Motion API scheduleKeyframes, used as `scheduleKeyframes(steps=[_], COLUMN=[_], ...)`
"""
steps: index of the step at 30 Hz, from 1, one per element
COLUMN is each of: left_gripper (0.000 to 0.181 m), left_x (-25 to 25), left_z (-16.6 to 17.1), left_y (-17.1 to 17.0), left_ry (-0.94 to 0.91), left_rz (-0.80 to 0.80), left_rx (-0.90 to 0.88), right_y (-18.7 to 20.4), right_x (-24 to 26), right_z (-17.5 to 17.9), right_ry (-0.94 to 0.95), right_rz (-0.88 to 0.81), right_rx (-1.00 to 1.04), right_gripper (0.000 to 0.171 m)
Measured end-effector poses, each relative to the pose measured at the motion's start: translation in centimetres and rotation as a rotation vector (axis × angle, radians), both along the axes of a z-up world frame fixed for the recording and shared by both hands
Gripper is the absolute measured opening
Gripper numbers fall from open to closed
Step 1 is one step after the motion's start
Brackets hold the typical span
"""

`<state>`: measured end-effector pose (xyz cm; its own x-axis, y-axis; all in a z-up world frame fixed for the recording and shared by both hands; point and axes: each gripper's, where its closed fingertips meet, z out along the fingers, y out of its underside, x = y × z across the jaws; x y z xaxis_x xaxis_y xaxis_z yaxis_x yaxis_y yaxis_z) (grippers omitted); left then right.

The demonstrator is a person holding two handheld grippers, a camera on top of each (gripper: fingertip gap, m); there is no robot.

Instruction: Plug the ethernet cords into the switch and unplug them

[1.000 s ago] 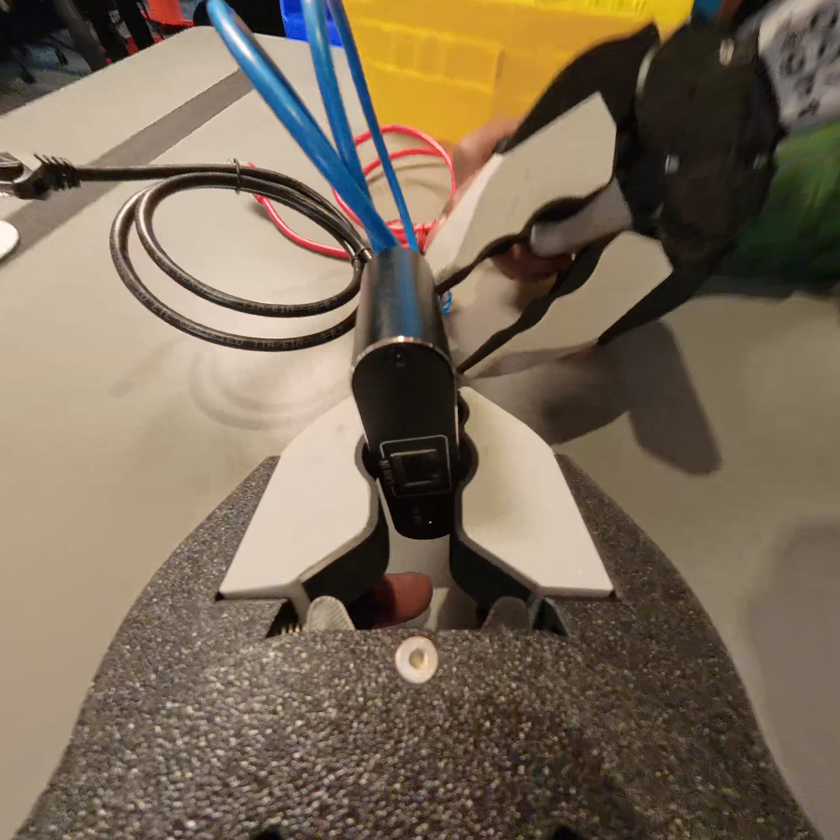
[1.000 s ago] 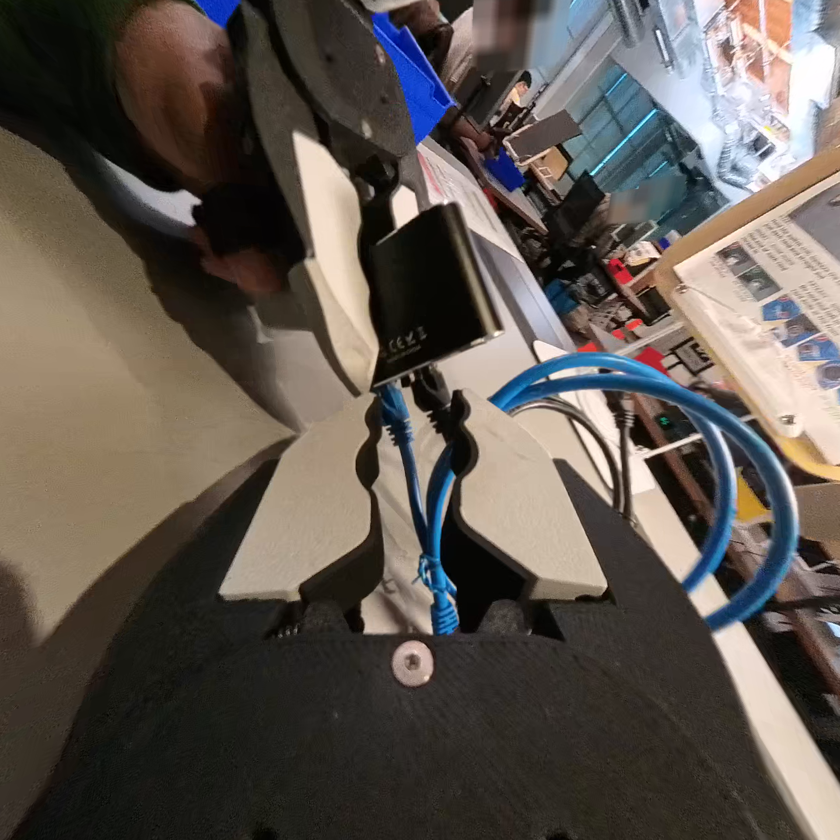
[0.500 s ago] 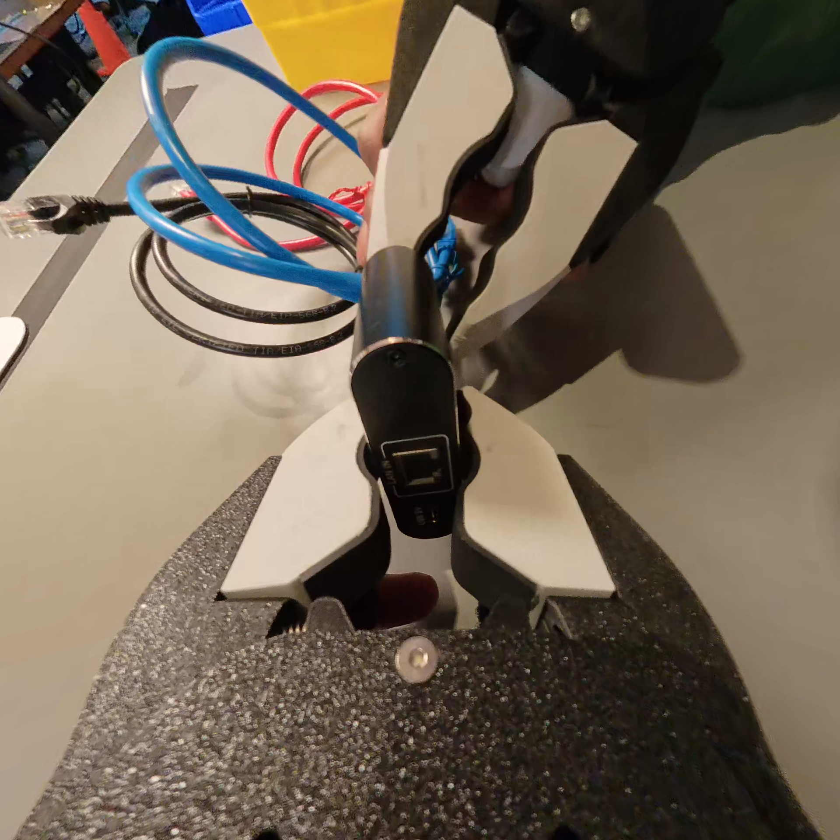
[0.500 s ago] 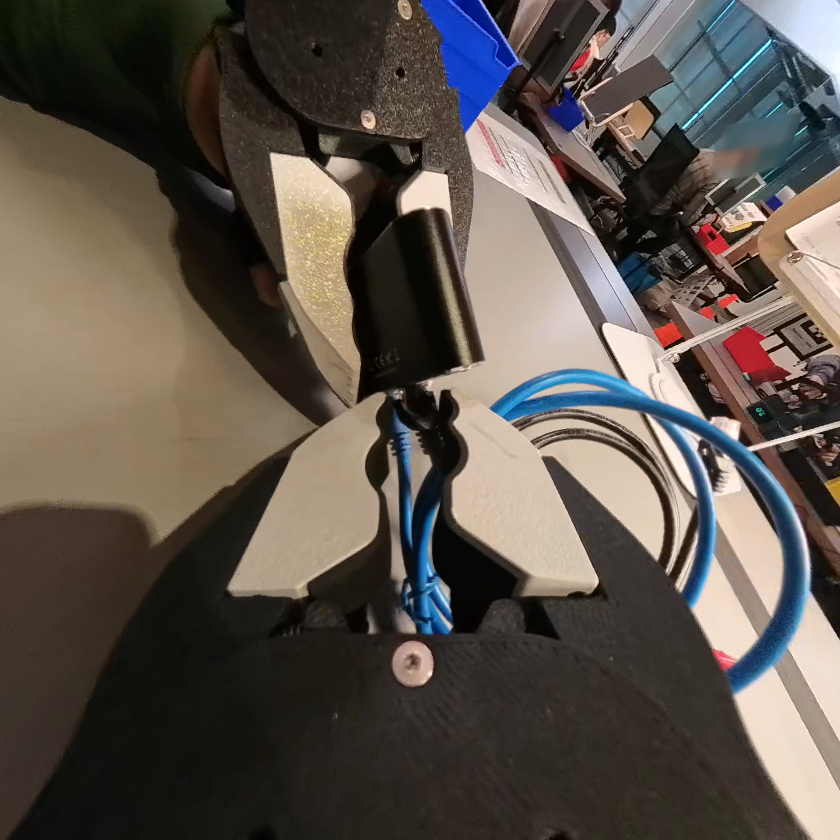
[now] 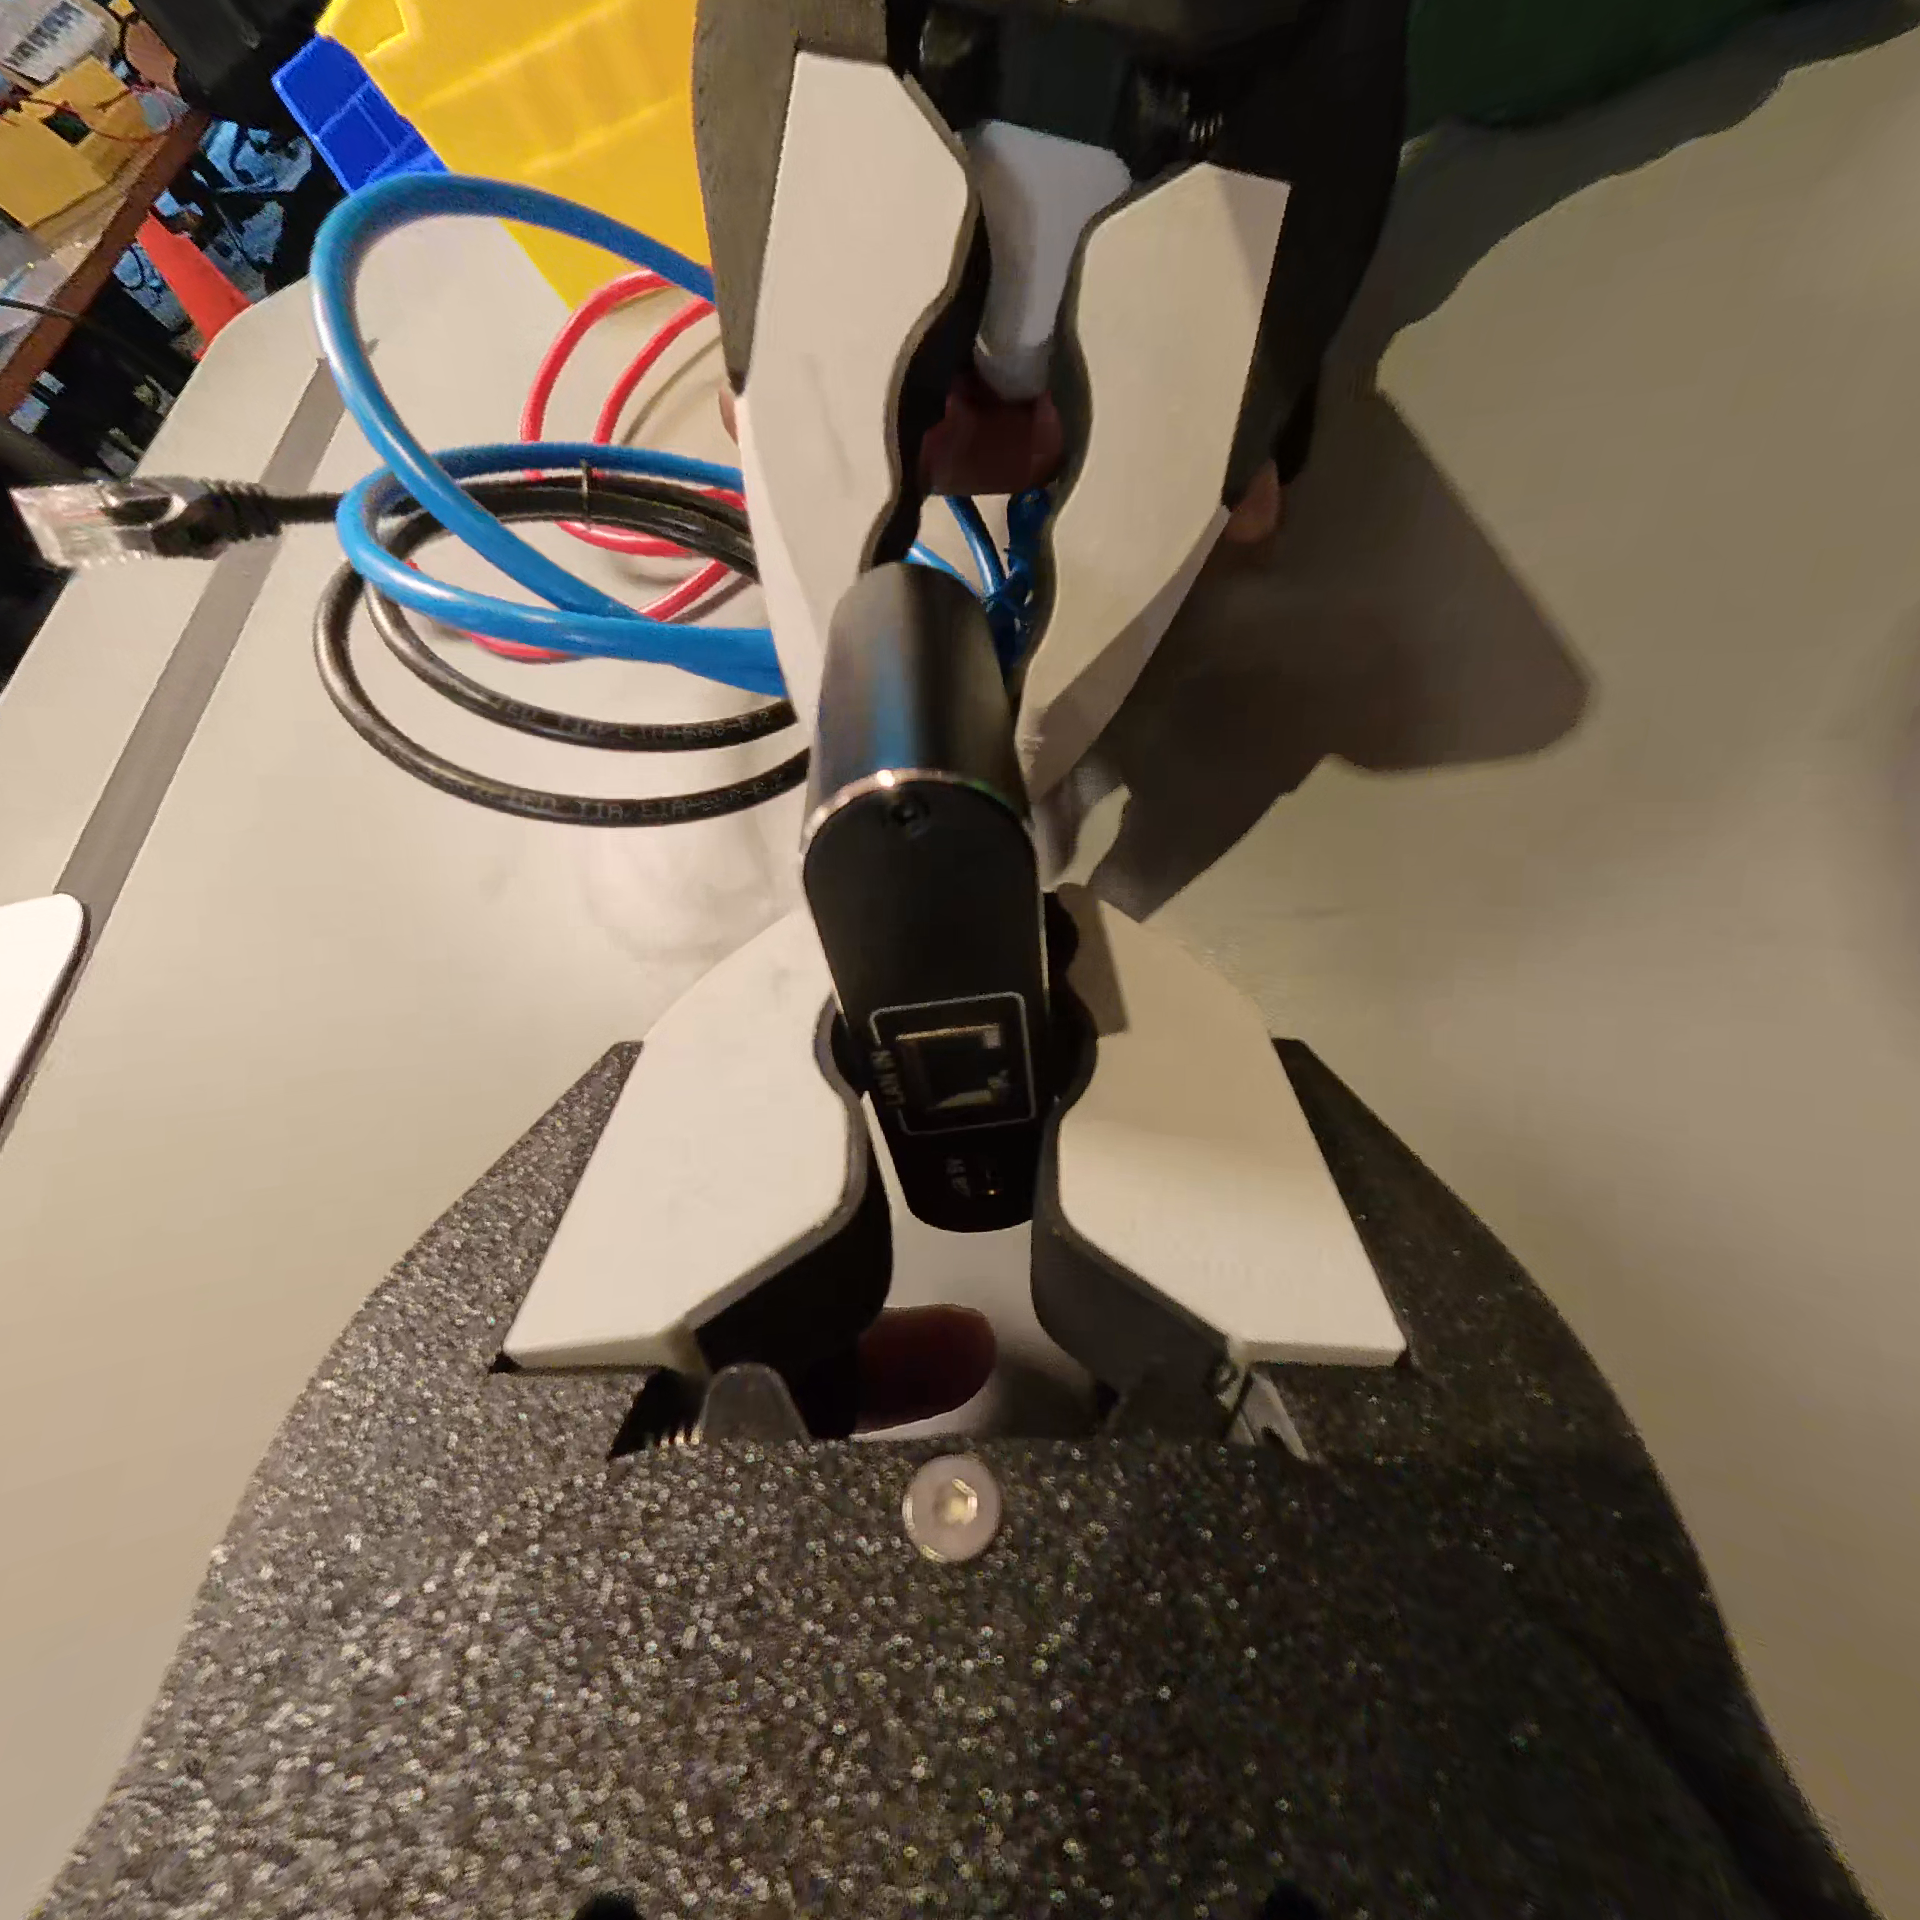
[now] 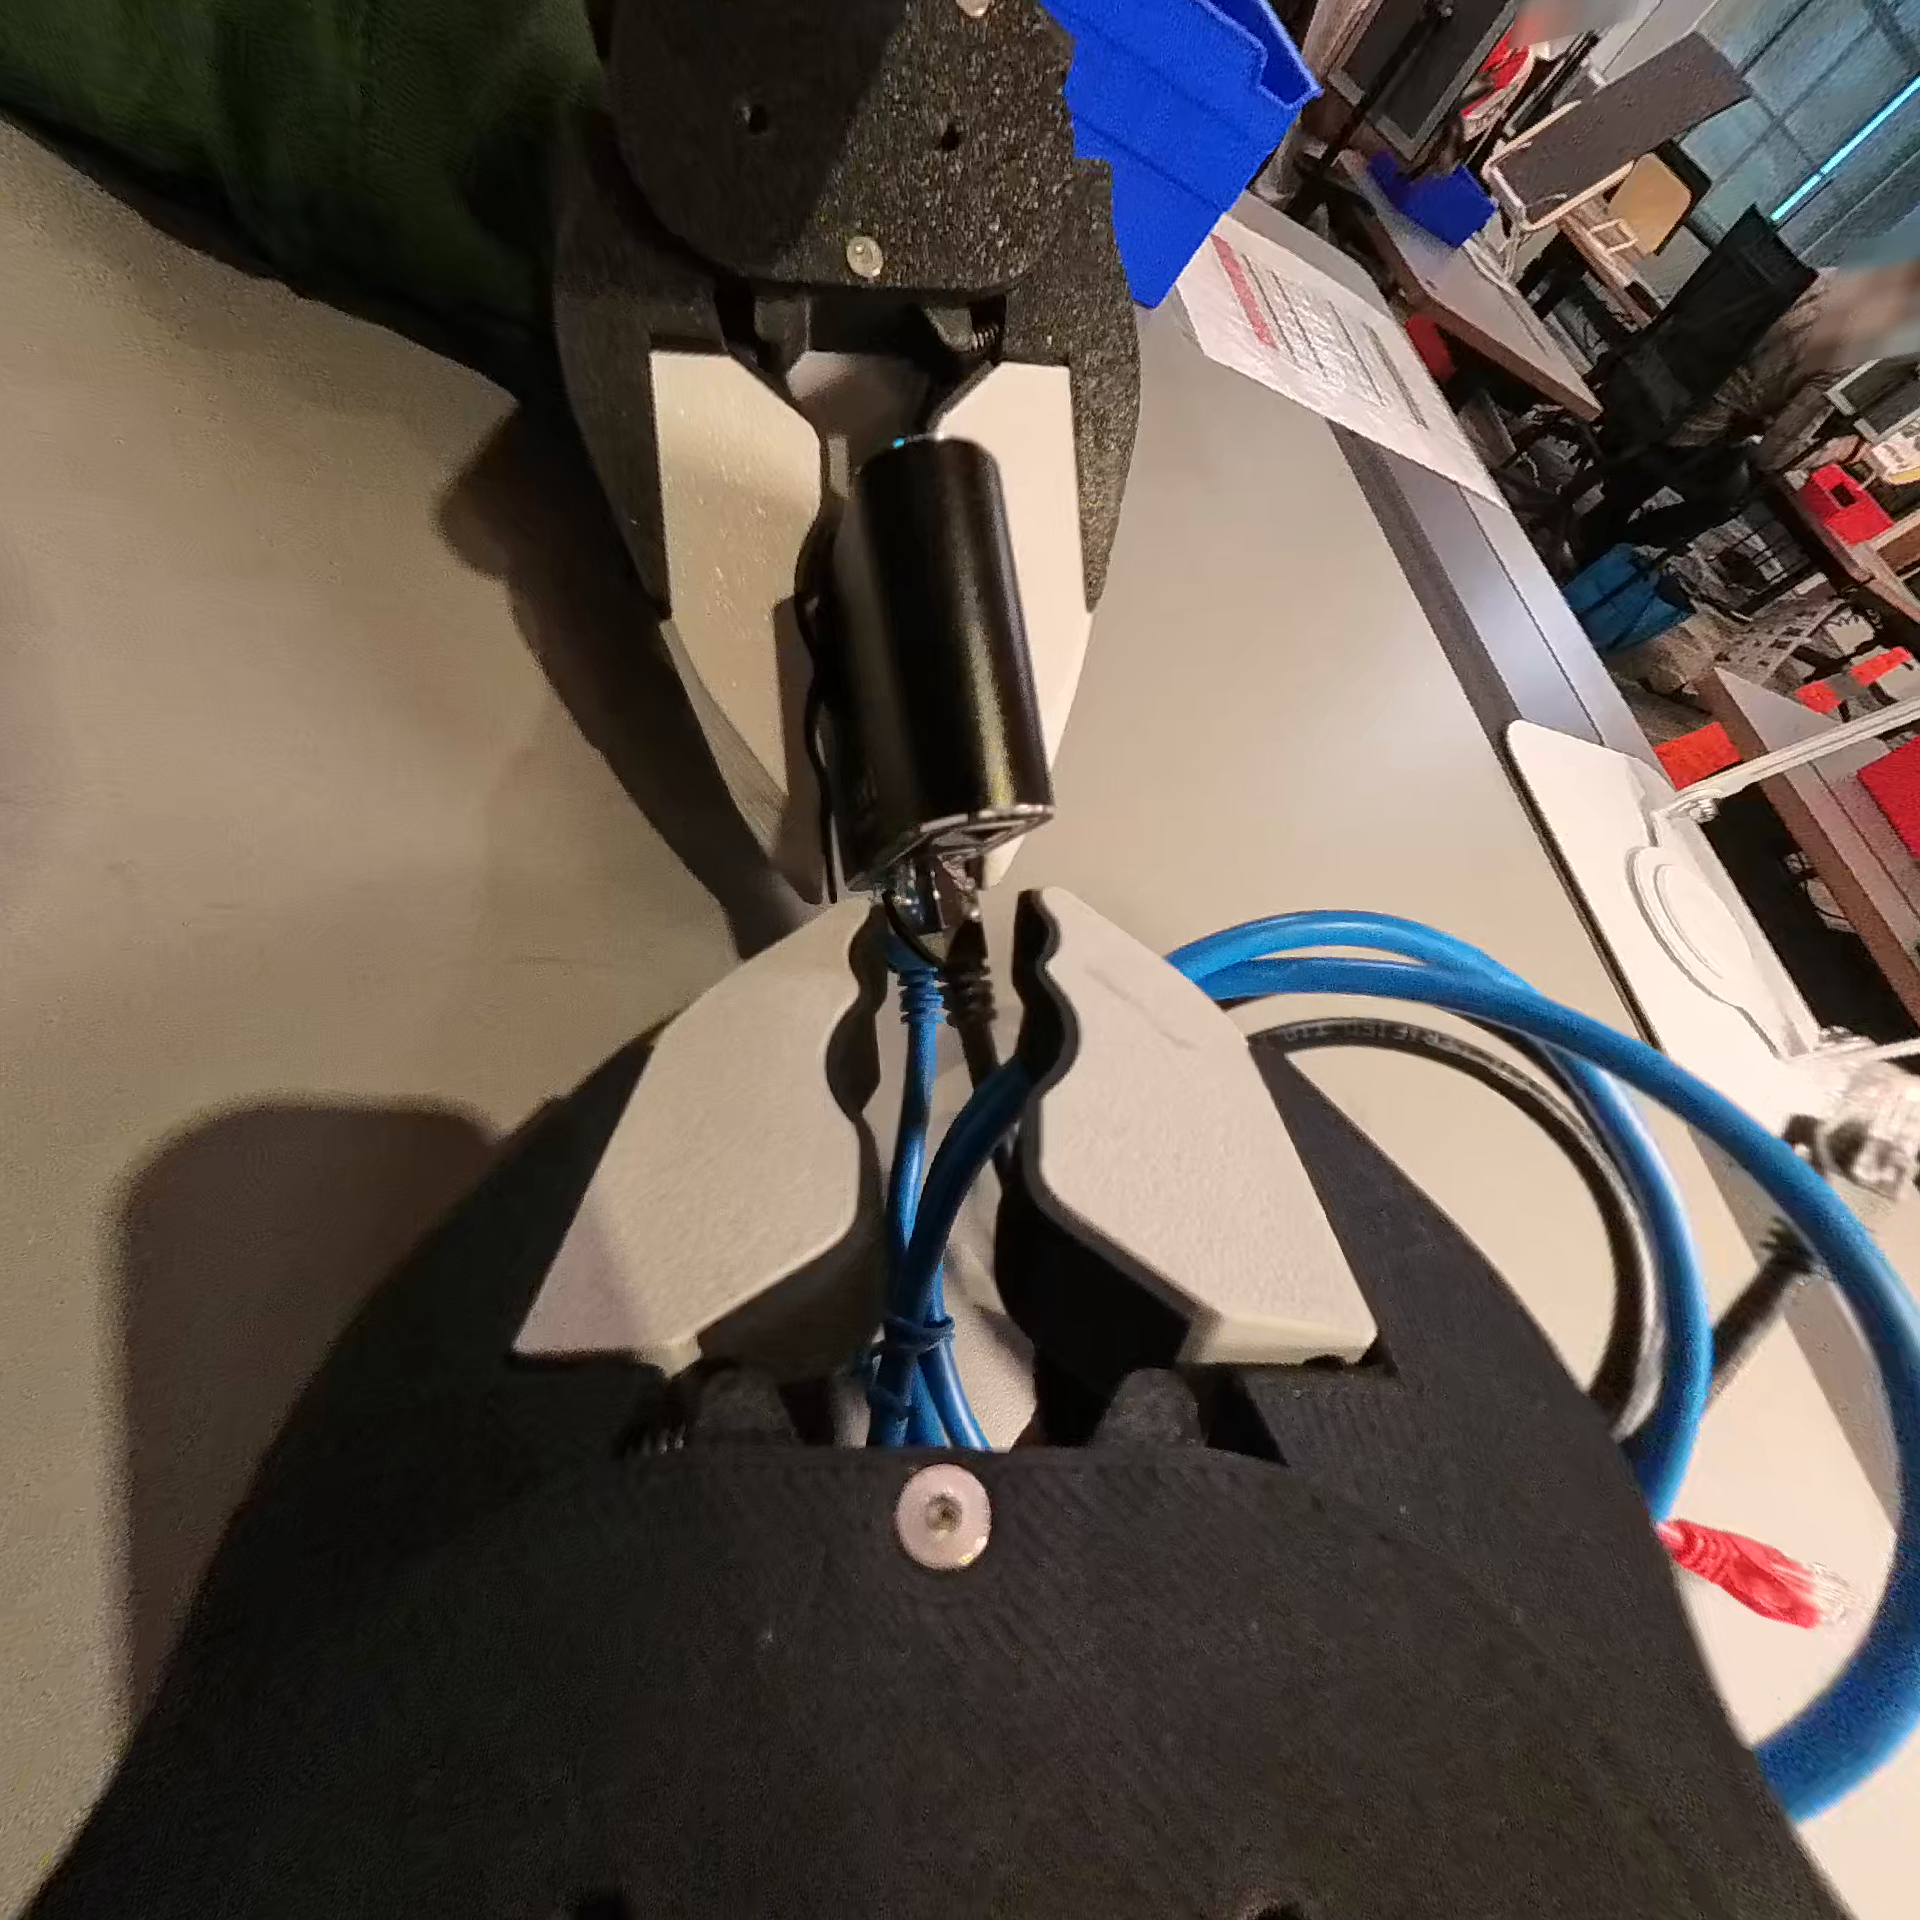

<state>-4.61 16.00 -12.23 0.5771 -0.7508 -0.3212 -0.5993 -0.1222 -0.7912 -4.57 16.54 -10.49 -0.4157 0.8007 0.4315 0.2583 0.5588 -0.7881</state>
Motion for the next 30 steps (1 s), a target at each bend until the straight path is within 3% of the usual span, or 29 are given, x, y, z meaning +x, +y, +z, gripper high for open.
scheduleKeyframes(steps=[5,9,19,26,30], left_gripper=[0.031,0.049,0.045,0.035,0.034], left_x=[-0.1,-0.3,-0.2,0.5,0.5], left_z=[-0.1,0.5,-0.3,0.0,0.0], left_y=[0.2,0.5,-0.1,0.1,0.2], left_ry=[0.027,0.027,-0.084,-0.008,0.072], left_rz=[0.016,0.039,0.064,0.039,0.008], left_rx=[0.030,0.097,-0.144,-0.007,0.105], right_y=[-0.1,0.6,0.6,0.9,0.7], right_x=[0.2,0.4,0.6,0.8,1.0], right_z=[-0.2,-1.1,-1.2,-1.6,-1.1], right_ry=[-0.017,-0.061,-0.062,-0.114,-0.125], right_rz=[0.010,-0.009,0.004,-0.017,0.001], right_rx=[0.017,0.060,0.094,0.052,-0.056], right_gripper=[0.018,0.017,0.012,0.022,0.017])
